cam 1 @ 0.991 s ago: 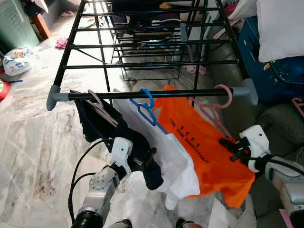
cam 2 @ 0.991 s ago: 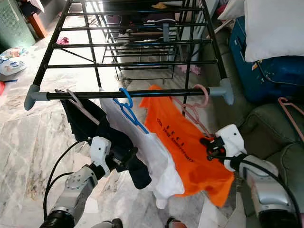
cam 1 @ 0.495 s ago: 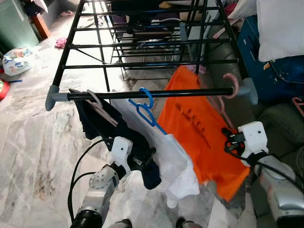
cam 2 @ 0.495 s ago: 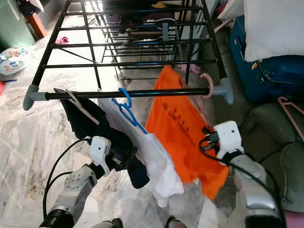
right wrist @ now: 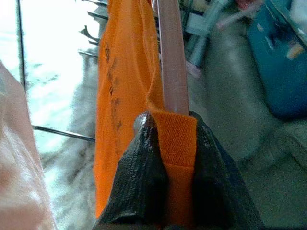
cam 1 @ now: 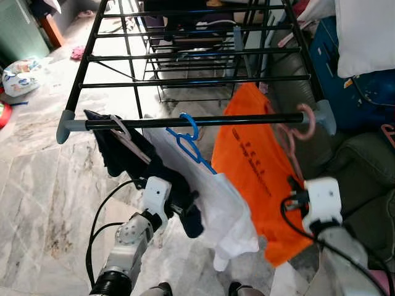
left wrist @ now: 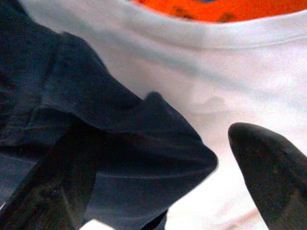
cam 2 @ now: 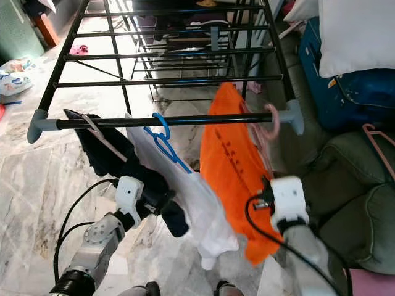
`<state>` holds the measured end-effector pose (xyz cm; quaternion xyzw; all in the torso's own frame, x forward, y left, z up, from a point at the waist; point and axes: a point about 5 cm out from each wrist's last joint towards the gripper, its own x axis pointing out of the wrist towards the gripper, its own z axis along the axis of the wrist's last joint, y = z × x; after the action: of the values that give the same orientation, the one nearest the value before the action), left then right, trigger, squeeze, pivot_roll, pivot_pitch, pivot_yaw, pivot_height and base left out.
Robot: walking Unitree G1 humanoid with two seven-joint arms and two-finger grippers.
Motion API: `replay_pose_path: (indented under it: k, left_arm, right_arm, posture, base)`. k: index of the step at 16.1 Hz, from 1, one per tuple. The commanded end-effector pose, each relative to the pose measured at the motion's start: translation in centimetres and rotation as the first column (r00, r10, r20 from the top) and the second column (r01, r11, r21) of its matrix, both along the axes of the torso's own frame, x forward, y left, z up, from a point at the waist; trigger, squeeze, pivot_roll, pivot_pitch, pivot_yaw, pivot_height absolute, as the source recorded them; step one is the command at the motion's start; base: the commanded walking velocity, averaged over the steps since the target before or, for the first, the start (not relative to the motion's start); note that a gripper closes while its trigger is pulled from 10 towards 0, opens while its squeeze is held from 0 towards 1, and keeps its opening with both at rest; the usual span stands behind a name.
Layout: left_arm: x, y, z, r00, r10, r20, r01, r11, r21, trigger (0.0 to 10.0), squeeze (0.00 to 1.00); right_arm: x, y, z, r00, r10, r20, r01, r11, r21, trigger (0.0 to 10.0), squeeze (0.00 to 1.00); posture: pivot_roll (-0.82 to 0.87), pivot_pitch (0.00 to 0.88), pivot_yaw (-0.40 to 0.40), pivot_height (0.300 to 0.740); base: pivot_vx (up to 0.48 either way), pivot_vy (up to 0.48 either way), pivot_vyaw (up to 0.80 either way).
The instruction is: Hang hanger
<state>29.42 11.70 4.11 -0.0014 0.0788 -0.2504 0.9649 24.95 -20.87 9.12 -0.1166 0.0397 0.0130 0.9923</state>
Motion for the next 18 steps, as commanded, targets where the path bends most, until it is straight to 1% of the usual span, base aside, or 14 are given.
replay_pose_path:
  k: [1, 3, 4, 7, 10, 18]
  left_arm:
    - [-0.1, 0.9, -0.4, 0.999, 0.045, -0.003, -0.045, 0.998, 0.035, 10.0, 0.00]
    - [0.1, 1.2, -0.4, 0.997, 0.075, 0.004, -0.075, 0.995, 0.066, 10.0, 0.00]
    - [0.2, 1.4, -0.5, 0.995, 0.101, -0.002, -0.101, 0.993, 0.069, 10.0, 0.00]
    - [0.2, 1.6, -0.8, 0.991, 0.133, -0.013, -0.131, 0.987, 0.092, 10.0, 0.00]
    - [0.1, 1.6, -1.0, 0.989, 0.145, -0.015, -0.142, 0.985, 0.102, 10.0, 0.00]
    - [0.0, 1.4, -1.2, 0.989, 0.148, -0.025, -0.144, 0.984, 0.107, 10.0, 0.00]
  right_arm:
    - [-0.4, 0.0, 0.7, 0.997, -0.042, 0.057, 0.043, 0.999, -0.011, 10.0, 0.00]
    - [-1.0, 0.2, 0.0, 0.993, -0.105, 0.050, 0.105, 0.994, 0.001, 10.0, 0.00]
    - [-1.2, 0.2, -0.2, 0.990, -0.130, 0.056, 0.131, 0.991, -0.007, 10.0, 0.00]
    - [-1.5, 0.5, -0.7, 0.987, -0.154, 0.048, 0.154, 0.988, 0.012, 10.0, 0.00]
    - [-1.5, 0.7, -1.3, 0.989, -0.149, 0.025, 0.149, 0.989, 0.019, 10.0, 0.00]
    - [-1.3, 0.9, -1.4, 0.990, -0.137, 0.018, 0.137, 0.990, 0.021, 10.0, 0.00]
  posture:
    - [-0.12, 0.180, 0.058, 0.740]
    - [-0.13, 0.176, 0.056, 0.740]
    - [-0.13, 0.174, 0.055, 0.740]
    - [-0.12, 0.171, 0.051, 0.740]
    - [-0.12, 0.172, 0.047, 0.740]
    - [-0.12, 0.176, 0.043, 0.740]
  base:
    - [0.000, 0.000, 0.00]
    - [0.000, 0.000, 0.00]
    - [0.000, 0.000, 0.00]
    - [0.000, 0.000, 0.00]
    - [0.000, 0.000, 0.00]
    - [-0.262, 0.000, 0.00]
